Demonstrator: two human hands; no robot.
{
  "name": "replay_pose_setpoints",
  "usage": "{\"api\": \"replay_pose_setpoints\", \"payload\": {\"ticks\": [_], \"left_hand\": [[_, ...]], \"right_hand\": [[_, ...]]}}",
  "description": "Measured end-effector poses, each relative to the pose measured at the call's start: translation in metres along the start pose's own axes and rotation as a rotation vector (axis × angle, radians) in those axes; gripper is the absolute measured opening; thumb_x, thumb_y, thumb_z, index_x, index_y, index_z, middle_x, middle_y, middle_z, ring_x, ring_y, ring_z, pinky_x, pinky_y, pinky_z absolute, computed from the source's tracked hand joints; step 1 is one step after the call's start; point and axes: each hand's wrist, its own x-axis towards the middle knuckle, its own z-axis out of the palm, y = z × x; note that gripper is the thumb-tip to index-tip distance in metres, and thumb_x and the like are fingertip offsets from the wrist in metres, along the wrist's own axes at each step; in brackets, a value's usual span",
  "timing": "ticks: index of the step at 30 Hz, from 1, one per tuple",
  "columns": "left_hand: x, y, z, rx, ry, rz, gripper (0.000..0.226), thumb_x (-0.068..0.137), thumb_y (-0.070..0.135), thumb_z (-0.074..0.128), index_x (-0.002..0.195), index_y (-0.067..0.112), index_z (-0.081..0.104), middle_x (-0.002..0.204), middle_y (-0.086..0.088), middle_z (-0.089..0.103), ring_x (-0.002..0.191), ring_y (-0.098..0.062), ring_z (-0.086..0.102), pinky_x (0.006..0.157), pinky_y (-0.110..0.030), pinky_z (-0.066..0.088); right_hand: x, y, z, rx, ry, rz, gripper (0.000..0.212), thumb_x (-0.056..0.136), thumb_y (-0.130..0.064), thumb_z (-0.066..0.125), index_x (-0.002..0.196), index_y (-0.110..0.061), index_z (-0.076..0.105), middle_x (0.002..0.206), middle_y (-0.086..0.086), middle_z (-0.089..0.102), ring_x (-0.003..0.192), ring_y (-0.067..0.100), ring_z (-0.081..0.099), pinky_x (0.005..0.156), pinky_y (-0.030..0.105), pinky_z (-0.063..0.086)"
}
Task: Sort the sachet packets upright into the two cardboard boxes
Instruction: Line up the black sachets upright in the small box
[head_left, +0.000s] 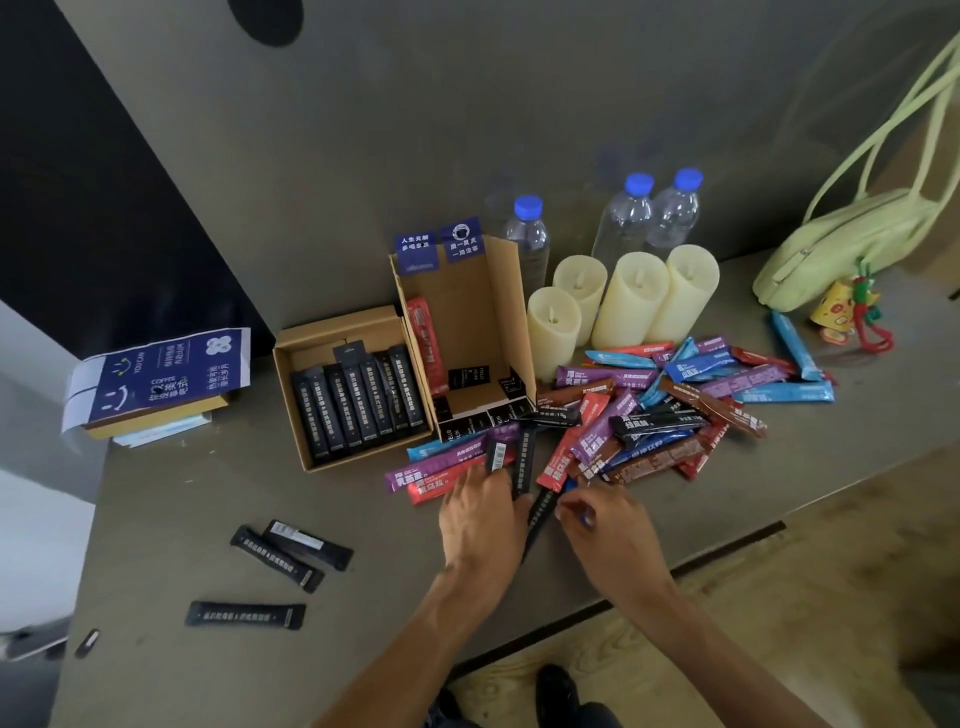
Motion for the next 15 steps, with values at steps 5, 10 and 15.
{"api": "replay_pose_setpoints", "payload": {"ticks": [5, 10, 15], "left_hand": [[0.005, 0.005, -0.001, -0.005, -0.035, -0.113, 0.008, 0.091, 0.023, 0.065, 0.093, 0.017, 0.068, 0.092, 0.004, 0.065, 0.08, -0.013, 0.061, 0.069, -0.027, 0.049], [-0.003, -0.009, -0.021, -0.219, -0.081, -0.151, 0.009, 0.09, 0.028, 0.068, 0.083, 0.023, 0.072, 0.072, 0.016, 0.062, 0.06, 0.005, 0.056, 0.051, -0.011, 0.035], [-0.014, -0.027, -0.047, -0.388, -0.098, -0.159, 0.009, 0.085, 0.024, 0.074, 0.076, 0.026, 0.072, 0.066, 0.016, 0.066, 0.062, 0.009, 0.057, 0.052, -0.009, 0.039]], "right_hand": [[0.007, 0.0, -0.005, 0.019, 0.013, -0.019, 0.006, 0.091, -0.019, 0.069, 0.086, -0.023, 0.07, 0.08, -0.02, 0.056, 0.081, 0.002, 0.051, 0.063, 0.011, 0.035], [0.019, -0.02, -0.016, 0.157, -0.013, -0.017, 0.008, 0.095, -0.026, 0.066, 0.091, -0.024, 0.072, 0.079, -0.017, 0.065, 0.076, -0.001, 0.061, 0.063, 0.011, 0.044], [0.031, -0.059, -0.023, 0.379, -0.178, -0.017, 0.019, 0.093, -0.031, 0.068, 0.078, -0.021, 0.072, 0.069, -0.009, 0.068, 0.064, 0.001, 0.06, 0.06, 0.016, 0.045]]}}
